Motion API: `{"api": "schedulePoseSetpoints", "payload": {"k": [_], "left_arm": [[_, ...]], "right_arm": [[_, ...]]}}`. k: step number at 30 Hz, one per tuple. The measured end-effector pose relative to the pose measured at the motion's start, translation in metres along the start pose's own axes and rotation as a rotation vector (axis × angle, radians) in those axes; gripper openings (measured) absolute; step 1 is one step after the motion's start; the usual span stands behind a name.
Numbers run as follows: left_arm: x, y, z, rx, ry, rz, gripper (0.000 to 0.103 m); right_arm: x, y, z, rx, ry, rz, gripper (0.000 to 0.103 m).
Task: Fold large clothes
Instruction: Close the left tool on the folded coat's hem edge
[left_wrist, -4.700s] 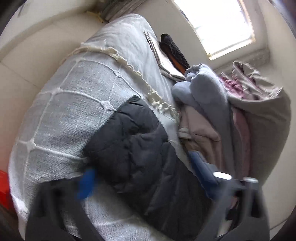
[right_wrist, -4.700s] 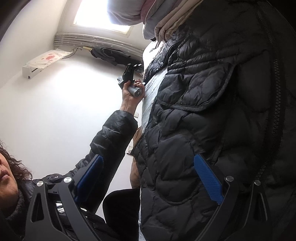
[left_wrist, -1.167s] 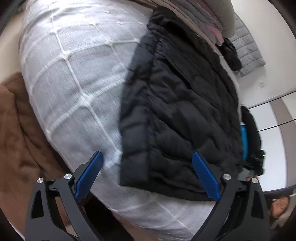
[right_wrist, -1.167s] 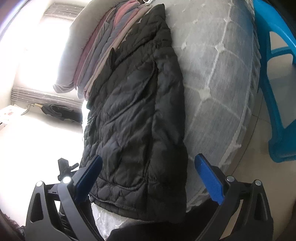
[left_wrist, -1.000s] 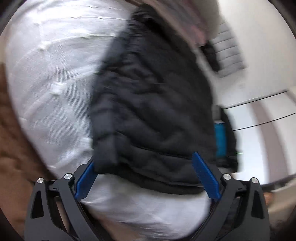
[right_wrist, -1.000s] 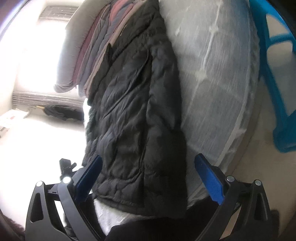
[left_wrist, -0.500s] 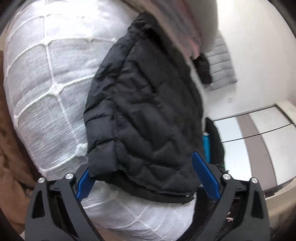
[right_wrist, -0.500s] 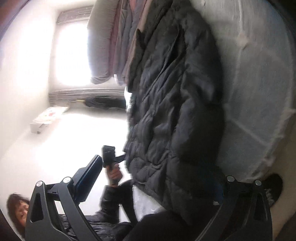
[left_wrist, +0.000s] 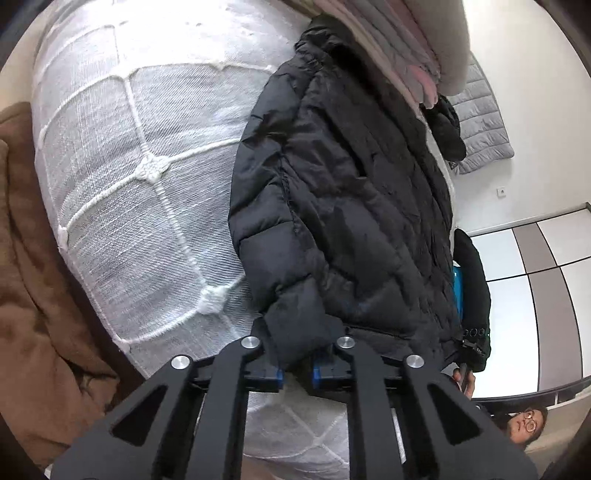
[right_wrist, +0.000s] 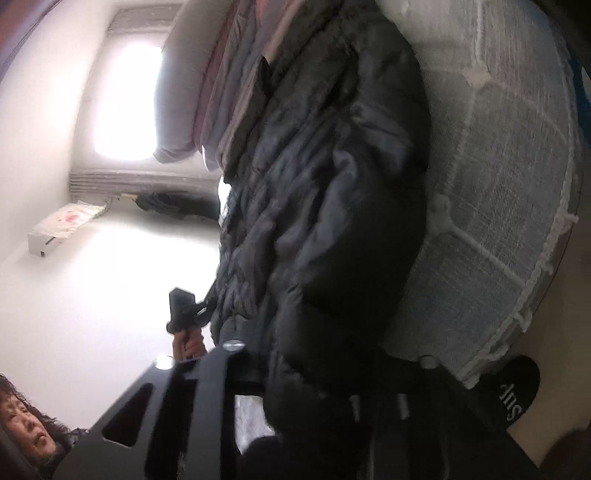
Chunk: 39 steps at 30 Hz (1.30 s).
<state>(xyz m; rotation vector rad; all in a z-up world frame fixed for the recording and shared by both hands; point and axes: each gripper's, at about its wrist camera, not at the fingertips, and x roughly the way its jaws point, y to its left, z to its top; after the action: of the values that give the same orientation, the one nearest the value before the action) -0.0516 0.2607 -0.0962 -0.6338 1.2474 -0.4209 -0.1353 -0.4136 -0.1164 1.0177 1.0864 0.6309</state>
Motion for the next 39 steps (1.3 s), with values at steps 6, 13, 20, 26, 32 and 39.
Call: {"api": "schedulePoseSetpoints", "payload": {"k": [6, 13, 20, 26, 32, 39], "left_arm": [[-0.039, -0.022, -0.022, 0.05, -0.052, -0.041, 0.006], [-0.088, -0.049, -0.087, 0.083, -0.038, -0.136, 0.007], [-0.053, -0.006, -0.112, -0.065, 0.177, 0.039, 0.043], [-0.054, 0.002, -0.111, -0.088, 0.123, 0.078, 0.066], [-0.035, 0.017, -0.112, -0.09, 0.162, 0.152, 0.073], [-0.009, 0.028, -0.109, -0.1, 0.177, 0.186, 0.084]], "right_arm": [[-0.025, 0.036, -0.014, -0.056, -0.102, 0.055, 0.013], [-0.074, 0.076, -0.07, -0.133, -0.119, 0.141, 0.013], [-0.072, 0.022, -0.091, 0.021, -0.04, 0.144, 0.067], [-0.069, 0.001, -0.085, 0.071, -0.058, 0.192, 0.068], [-0.076, 0.008, -0.083, 0.035, -0.051, 0.168, 0.042], [-0.072, 0.004, -0.091, 0.045, -0.078, 0.198, 0.037]]}}
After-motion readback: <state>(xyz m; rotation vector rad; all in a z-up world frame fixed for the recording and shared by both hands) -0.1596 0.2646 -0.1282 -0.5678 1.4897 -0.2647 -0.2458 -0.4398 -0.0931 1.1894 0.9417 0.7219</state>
